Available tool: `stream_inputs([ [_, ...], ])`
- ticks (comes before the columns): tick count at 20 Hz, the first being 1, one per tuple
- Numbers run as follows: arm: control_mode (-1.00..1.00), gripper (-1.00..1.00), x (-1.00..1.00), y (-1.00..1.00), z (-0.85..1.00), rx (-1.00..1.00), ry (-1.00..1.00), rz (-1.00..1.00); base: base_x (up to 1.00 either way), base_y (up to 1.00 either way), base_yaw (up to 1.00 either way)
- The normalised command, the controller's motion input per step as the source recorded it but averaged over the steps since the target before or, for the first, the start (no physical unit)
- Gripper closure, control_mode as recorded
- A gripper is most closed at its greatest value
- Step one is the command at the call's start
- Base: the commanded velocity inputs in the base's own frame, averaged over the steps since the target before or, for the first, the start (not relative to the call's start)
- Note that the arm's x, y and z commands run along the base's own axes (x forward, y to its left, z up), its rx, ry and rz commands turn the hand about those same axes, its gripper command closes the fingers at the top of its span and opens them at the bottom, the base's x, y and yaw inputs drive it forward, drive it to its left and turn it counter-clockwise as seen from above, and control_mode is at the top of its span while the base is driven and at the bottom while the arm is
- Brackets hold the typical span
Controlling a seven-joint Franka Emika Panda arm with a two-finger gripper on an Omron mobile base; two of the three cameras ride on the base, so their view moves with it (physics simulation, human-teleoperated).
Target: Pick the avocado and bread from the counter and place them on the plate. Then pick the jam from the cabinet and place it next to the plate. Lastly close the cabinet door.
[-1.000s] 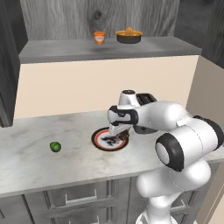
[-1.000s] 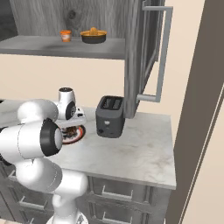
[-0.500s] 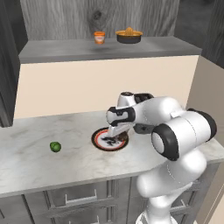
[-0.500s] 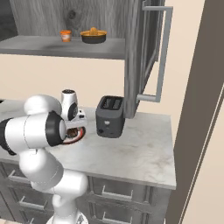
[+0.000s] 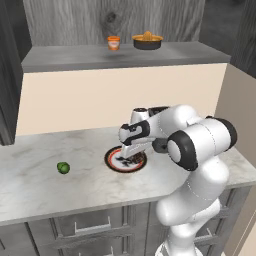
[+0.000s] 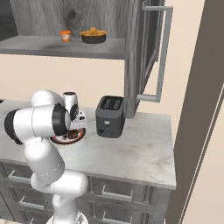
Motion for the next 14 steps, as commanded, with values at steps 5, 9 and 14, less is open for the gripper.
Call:
stream_inputs([
  [5,-1.0,1.0,0.11,0.09,-0.16,-0.02,0.02,0.0,0.0,0.0,0.0],
  [9,-1.0,1.0,0.08,0.04,-0.15,-0.02,0.01,0.0,0.0,0.0,0.0],
  [14,-1.0,-1.0,0.07,0.05,-0.13,-0.02,0.02,0.0,0.0,0.0,0.0],
])
